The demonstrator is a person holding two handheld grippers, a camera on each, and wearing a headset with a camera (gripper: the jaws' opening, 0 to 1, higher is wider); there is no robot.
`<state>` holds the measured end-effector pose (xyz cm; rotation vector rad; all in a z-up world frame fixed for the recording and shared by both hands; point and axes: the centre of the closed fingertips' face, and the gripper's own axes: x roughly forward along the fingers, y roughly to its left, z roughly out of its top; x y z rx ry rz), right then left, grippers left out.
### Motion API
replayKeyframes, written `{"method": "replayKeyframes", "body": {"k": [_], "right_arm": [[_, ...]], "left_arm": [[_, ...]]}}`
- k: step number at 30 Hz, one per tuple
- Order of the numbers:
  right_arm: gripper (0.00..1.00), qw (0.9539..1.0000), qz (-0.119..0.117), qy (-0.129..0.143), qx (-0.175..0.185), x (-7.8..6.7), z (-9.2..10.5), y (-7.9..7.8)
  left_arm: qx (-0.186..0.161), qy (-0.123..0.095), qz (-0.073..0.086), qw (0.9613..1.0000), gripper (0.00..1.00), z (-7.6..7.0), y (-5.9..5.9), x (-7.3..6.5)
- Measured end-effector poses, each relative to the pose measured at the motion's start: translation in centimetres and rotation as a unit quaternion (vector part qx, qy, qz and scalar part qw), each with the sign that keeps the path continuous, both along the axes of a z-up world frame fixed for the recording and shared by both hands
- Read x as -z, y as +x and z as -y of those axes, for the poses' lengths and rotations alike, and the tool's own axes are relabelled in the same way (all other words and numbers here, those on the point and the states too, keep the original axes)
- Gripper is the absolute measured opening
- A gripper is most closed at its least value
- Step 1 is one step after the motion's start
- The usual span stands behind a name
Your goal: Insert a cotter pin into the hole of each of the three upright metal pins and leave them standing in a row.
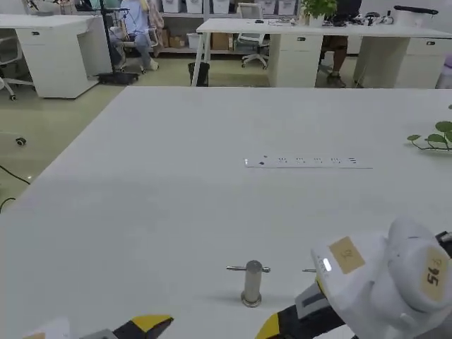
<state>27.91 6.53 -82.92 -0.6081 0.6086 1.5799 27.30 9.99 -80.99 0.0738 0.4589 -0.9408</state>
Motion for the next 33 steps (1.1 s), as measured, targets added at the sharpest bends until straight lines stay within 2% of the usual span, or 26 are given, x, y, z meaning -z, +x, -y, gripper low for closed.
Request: {"method": "replayKeyframes", "body": {"k": [5,7,11,15,28,30,33], "right_arm": [[0.29,1.0,-0.003,0.0,0.004,0.3,-0.1,-0.2],[0.29,1.0,-0.005,0.0,0.005,0.4,-0.2,-0.3],[0.29,1.0,-0.002,0.003,0.007,0.6,-0.4,-0.3],[0.28,0.9998,-0.007,0.012,0.016,0.6,-0.6,-0.2],[0.25,0.9996,-0.014,0.014,0.021,1.1,-0.7,-0.4],[0.24,0.9992,-0.025,0.014,0.028,1.2,-0.8,-0.3],[0.22,0.9988,-0.03,0.02,0.032,1.2,-0.8,-0.1]], "left_arm": [[-0.016,-0.012,-0.009,0.9998,1.0,-0.6,-0.4,-0.3],[-0.017,-0.017,-0.021,0.9995,0.99,-0.7,-0.7,0.0],[-0.021,-0.012,-0.032,0.9992,0.99,-0.9,-1.1,0.8],[-0.019,-0.014,-0.041,0.9989,0.99,-0.7,-1.5,0.9],[-0.012,-0.024,-0.055,0.9981,0.99,-0.1,-2.4,1.0],[-0.012,-0.025,-0.052,0.9983,0.99,0.0,-2.4,0.9],[-0.008,-0.018,-0.056,0.9982,0.99,-0.1,-2.7,1.1]]}}
